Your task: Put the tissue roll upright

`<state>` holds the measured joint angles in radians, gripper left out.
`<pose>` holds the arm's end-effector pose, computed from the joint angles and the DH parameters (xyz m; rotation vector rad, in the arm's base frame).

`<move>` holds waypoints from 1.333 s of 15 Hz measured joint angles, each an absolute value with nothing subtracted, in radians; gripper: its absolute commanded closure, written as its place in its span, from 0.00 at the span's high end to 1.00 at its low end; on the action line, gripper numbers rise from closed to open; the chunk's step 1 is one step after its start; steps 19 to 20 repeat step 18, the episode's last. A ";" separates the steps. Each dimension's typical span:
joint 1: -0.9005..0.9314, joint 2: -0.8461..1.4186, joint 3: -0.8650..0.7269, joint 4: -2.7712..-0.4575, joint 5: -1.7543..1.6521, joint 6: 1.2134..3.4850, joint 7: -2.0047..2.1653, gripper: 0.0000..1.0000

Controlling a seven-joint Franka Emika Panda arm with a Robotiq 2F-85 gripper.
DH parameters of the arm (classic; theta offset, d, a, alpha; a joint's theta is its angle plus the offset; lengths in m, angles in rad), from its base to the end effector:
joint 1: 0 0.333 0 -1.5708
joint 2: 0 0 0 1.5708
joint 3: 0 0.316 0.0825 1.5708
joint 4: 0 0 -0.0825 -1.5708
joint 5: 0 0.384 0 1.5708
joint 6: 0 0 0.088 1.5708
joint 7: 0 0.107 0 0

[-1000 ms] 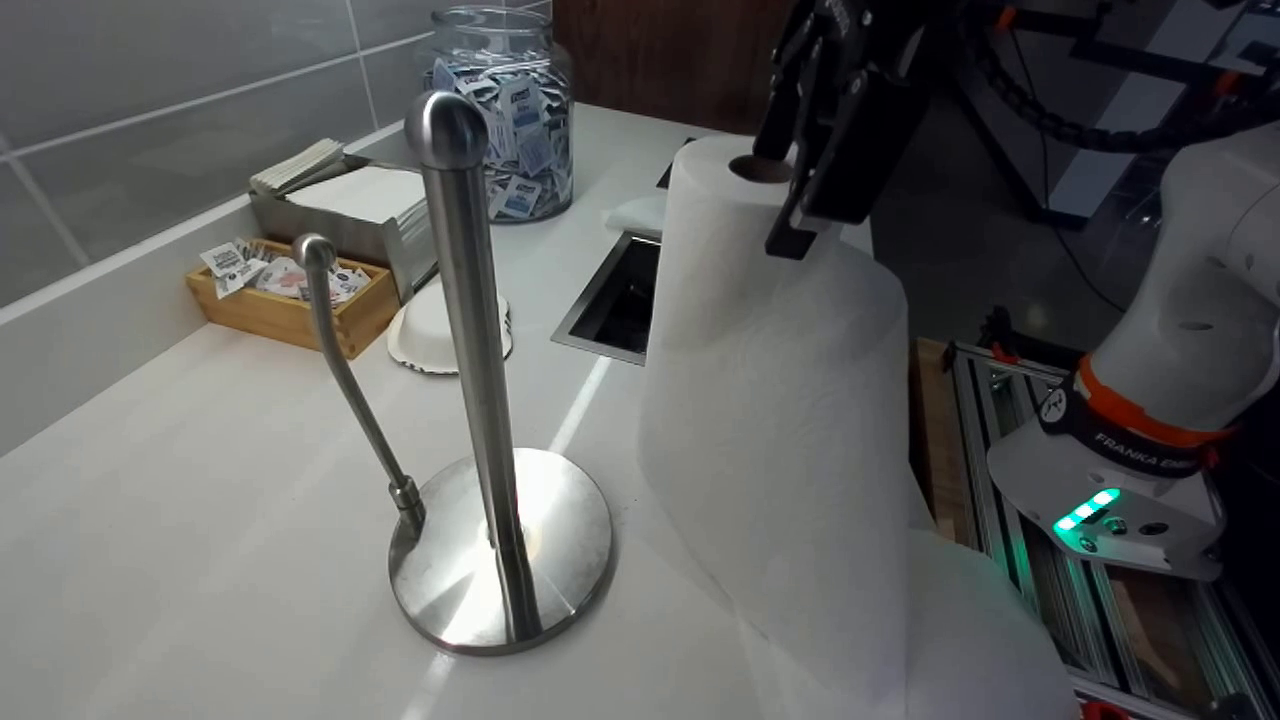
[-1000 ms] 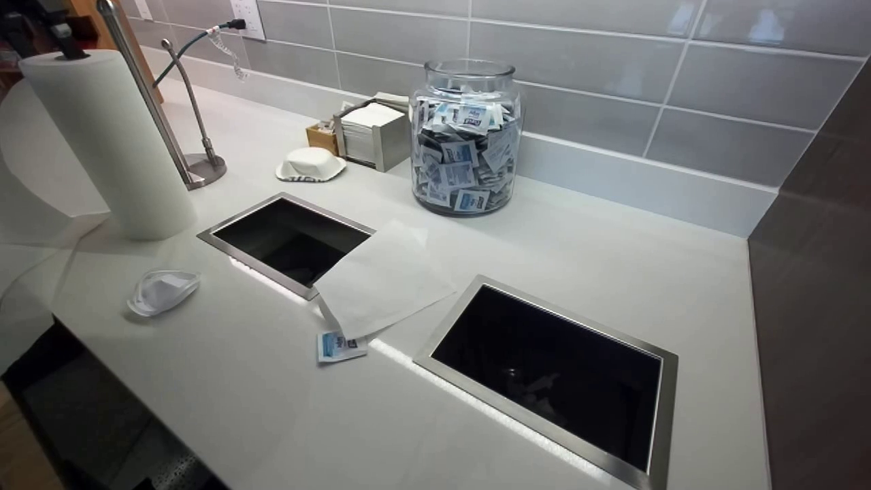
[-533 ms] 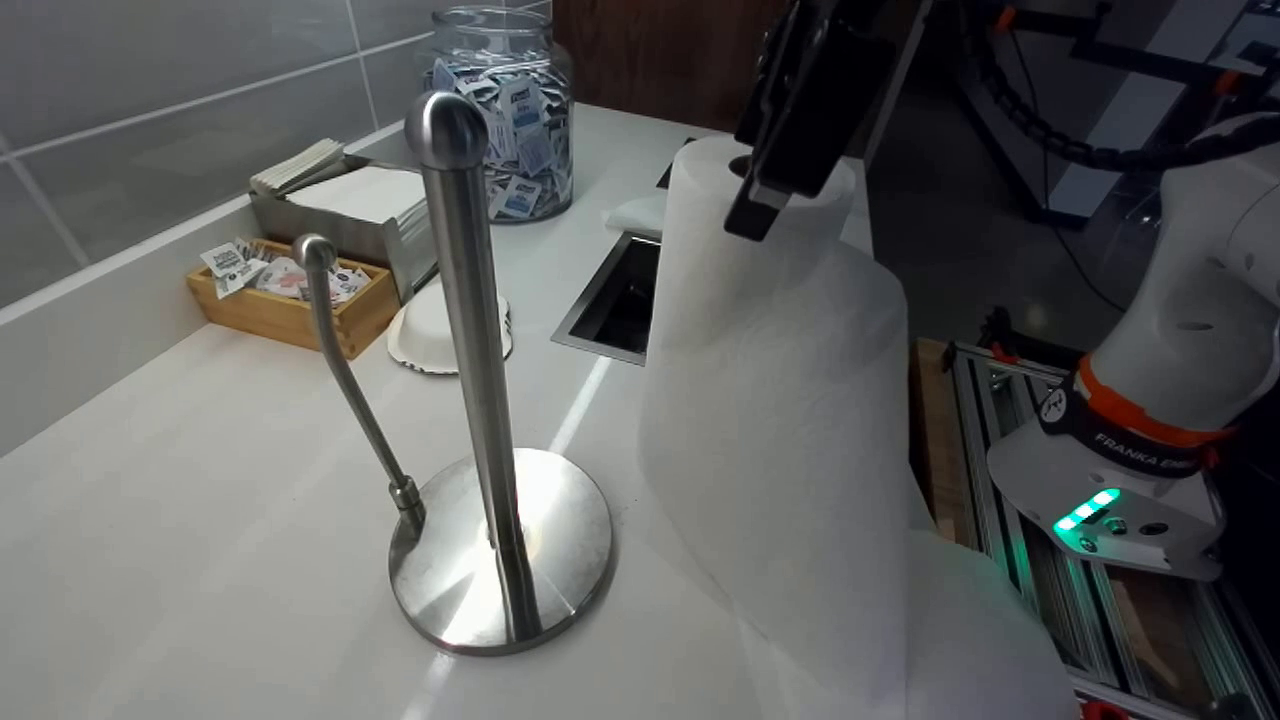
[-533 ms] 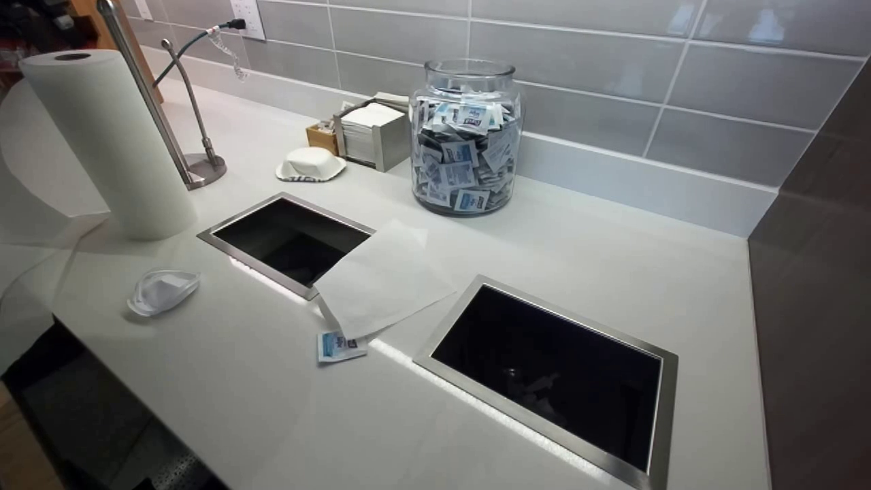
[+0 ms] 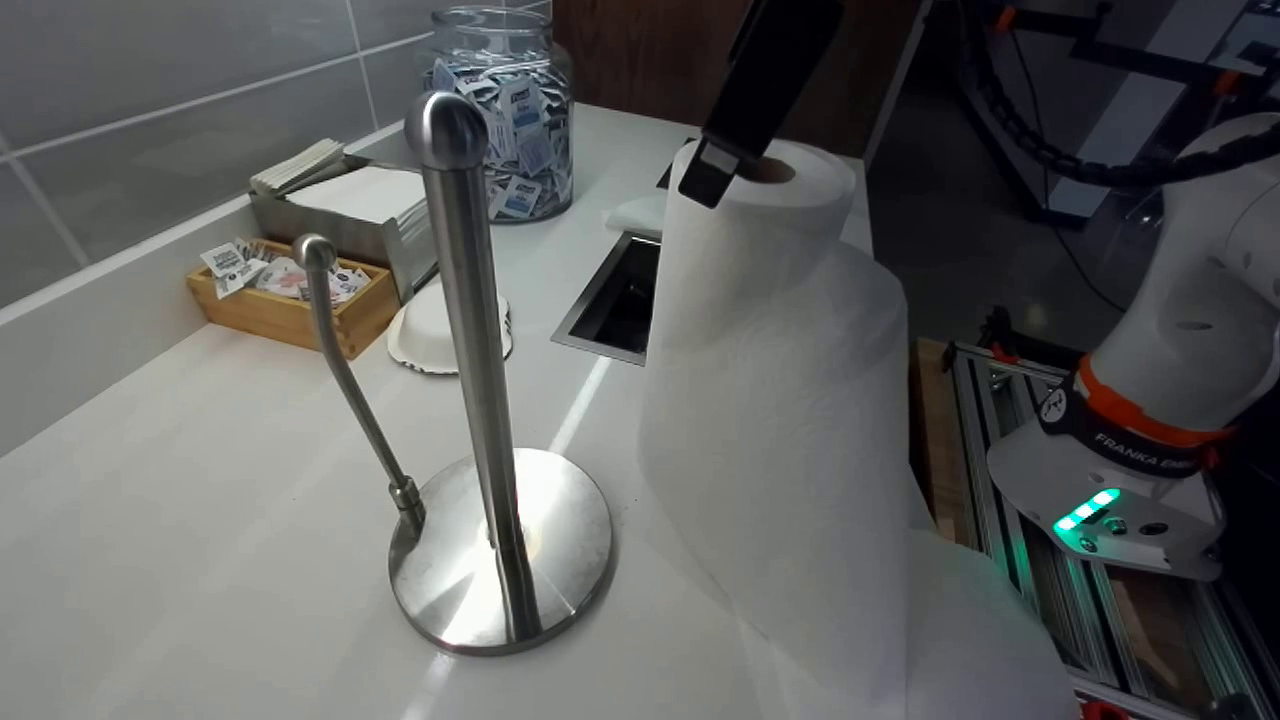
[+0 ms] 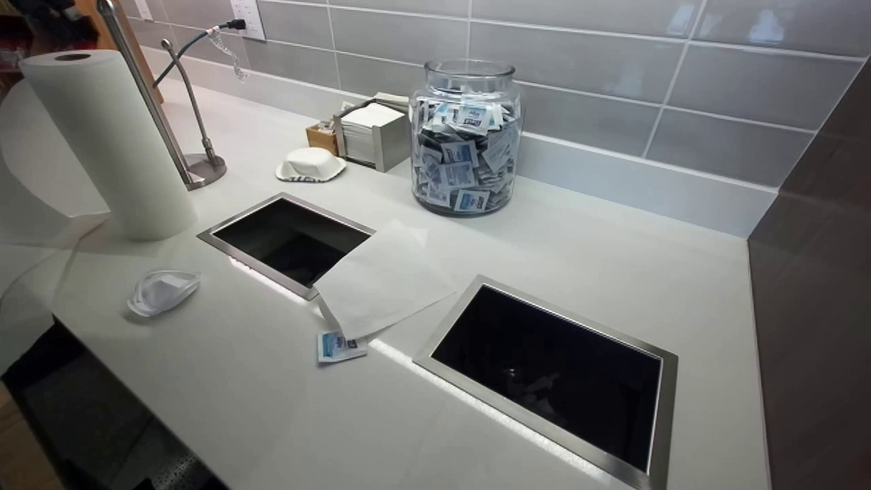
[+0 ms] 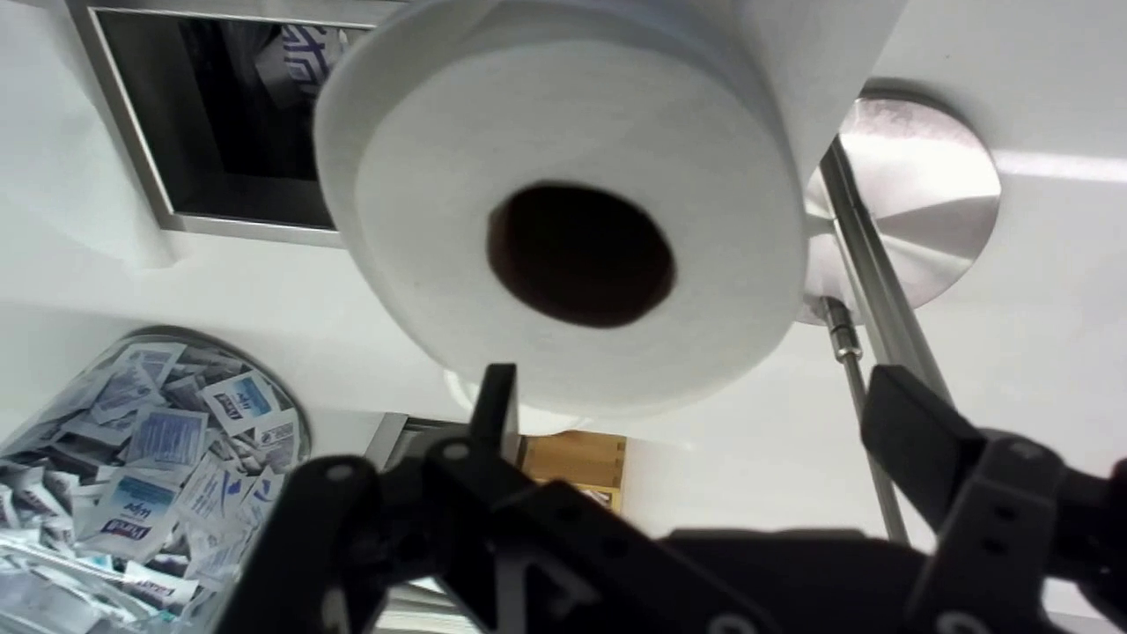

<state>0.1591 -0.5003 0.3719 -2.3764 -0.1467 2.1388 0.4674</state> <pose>0.3675 0.2256 0.5188 2.9268 0.1568 0.5085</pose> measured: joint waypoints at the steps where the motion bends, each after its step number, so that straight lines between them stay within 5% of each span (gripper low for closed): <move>1: 0.151 -0.503 0.378 -2.378 -0.175 2.139 0.480 1.00; 20: 0.114 -0.518 0.412 -2.383 -0.307 2.138 0.530 1.00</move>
